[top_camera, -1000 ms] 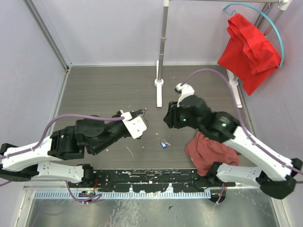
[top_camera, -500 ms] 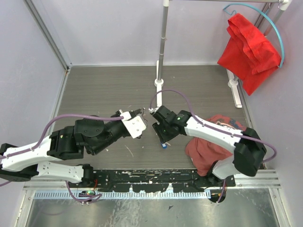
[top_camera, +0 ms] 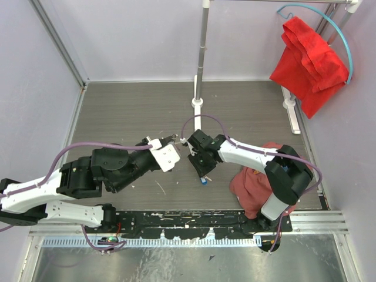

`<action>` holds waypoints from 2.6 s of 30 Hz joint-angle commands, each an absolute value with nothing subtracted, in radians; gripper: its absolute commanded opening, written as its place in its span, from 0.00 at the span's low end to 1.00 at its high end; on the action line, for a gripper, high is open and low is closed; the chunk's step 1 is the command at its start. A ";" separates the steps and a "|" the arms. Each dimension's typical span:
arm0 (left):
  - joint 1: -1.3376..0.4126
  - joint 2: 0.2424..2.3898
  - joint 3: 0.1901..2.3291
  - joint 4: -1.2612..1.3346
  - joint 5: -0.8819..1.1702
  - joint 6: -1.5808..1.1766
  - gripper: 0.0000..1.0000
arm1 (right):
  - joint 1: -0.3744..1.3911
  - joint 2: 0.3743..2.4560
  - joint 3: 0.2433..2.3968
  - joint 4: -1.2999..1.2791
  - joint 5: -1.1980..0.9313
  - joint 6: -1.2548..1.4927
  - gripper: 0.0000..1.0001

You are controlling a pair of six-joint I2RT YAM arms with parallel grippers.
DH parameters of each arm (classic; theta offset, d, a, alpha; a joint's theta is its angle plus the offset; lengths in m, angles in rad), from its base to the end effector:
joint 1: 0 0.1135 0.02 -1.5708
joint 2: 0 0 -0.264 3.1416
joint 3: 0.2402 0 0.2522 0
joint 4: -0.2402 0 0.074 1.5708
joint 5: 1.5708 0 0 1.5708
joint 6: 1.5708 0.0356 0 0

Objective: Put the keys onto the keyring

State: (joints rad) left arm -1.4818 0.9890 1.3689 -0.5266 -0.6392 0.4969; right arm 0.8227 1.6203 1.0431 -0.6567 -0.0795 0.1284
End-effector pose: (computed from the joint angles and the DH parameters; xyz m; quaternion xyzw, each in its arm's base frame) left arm 0.0373 -0.1790 0.4656 0.4878 0.5663 -0.0837 0.6590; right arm 0.2069 0.2271 0.1905 -0.3414 0.9240 0.1115 0.1310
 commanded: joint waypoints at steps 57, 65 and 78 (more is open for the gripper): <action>-1.485 0.980 1.431 -0.558 -0.523 0.506 0.00 | 0.807 0.987 1.367 -0.663 -0.336 -0.026 0.00; -1.485 0.996 1.453 -0.582 -0.470 0.503 0.00 | 0.808 1.016 1.477 -0.659 -0.317 -0.015 0.01; -1.485 0.993 1.485 -0.639 -0.384 0.488 0.00 | 0.676 1.216 1.709 -0.823 -0.638 -0.296 0.01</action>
